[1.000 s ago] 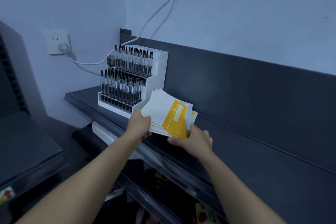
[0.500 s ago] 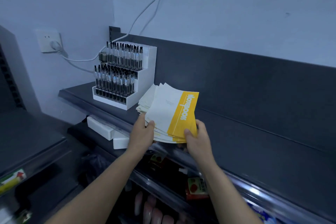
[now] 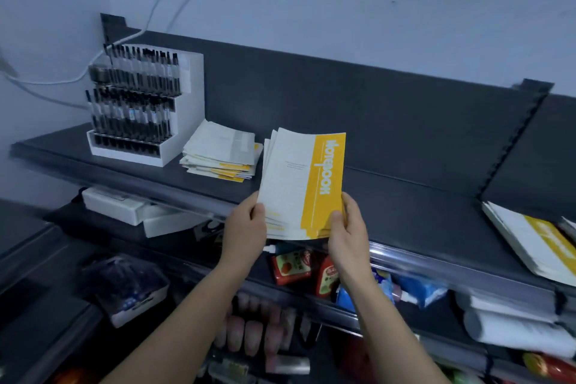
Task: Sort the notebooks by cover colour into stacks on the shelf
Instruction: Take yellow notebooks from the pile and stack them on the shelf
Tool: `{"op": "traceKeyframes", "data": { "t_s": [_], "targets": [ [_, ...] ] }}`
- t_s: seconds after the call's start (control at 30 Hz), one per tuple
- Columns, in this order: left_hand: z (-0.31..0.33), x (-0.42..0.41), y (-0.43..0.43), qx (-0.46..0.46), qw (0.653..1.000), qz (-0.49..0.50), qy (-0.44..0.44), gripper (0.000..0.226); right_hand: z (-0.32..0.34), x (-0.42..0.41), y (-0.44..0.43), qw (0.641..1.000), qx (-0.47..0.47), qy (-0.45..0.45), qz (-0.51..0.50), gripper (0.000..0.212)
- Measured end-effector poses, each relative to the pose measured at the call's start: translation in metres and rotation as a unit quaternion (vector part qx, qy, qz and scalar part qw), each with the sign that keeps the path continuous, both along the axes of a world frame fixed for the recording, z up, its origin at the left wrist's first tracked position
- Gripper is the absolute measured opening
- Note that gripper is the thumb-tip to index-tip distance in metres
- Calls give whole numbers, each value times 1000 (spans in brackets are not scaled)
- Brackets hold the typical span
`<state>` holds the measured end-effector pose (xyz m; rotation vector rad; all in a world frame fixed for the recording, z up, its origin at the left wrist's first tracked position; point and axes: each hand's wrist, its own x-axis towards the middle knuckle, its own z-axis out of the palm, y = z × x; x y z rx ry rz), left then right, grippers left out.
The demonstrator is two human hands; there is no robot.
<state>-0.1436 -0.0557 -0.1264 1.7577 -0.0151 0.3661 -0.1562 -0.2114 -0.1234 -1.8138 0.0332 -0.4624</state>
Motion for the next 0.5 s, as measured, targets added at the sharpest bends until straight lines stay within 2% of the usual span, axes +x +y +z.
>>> {"op": "traceKeyframes", "data": {
  "t_s": [0.13, 0.27, 0.5],
  "targets": [
    [1, -13, -42, 16, 999, -46, -2, 40, 6, -21, -38, 1000, -3, -7, -28, 33],
    [5, -25, -91, 29, 997, -72, -9, 38, 9, -40, -85, 997, -42, -13, -68, 20],
    [10, -48, -192, 11, 990, -134, -51, 39, 17, -74, -187, 987, -125, 7, -104, 30]
  ]
}}
